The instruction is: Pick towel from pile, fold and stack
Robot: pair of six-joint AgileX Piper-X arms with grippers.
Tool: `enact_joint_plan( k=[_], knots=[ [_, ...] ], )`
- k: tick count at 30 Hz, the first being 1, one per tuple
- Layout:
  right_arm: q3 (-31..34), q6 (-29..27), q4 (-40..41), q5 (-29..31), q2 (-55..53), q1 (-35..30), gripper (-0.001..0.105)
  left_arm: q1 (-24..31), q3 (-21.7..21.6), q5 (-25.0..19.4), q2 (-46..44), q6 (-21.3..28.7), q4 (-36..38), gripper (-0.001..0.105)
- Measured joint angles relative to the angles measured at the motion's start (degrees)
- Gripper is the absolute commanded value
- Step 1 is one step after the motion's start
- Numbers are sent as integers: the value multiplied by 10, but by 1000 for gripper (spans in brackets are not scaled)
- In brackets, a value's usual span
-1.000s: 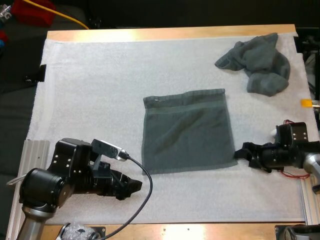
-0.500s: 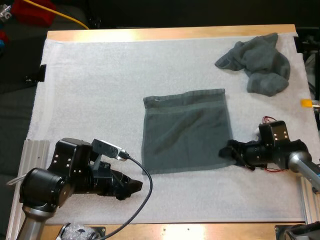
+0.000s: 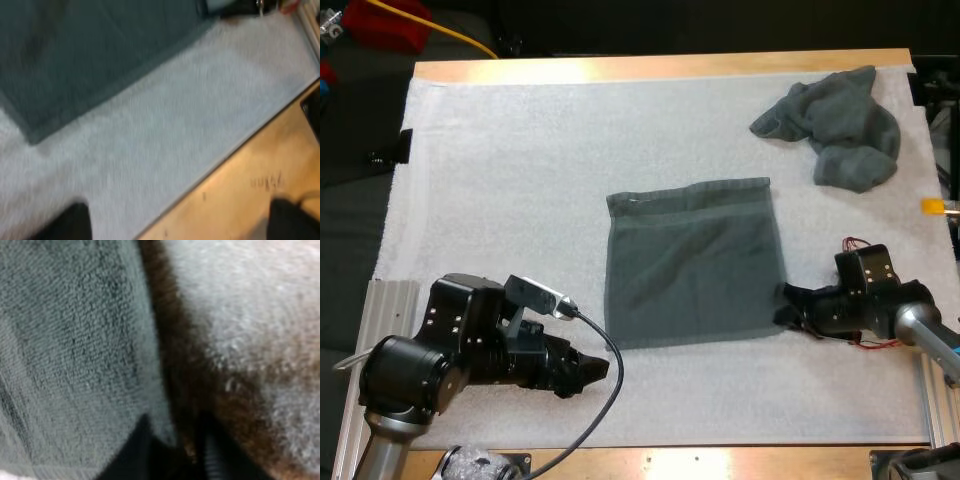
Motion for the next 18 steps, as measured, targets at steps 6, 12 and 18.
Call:
enact_joint_plan(
  k=[6,12,18],
  knots=[
    [0,-3,0,6,-14,0,1,0,6,-63,0,-21,-34,69],
    [0,-3,6,6,-26,0,1,0,66,-66,0,-80,-116,69],
    [0,-3,9,6,-26,0,1,0,147,-62,0,-133,-191,69]
  ],
)
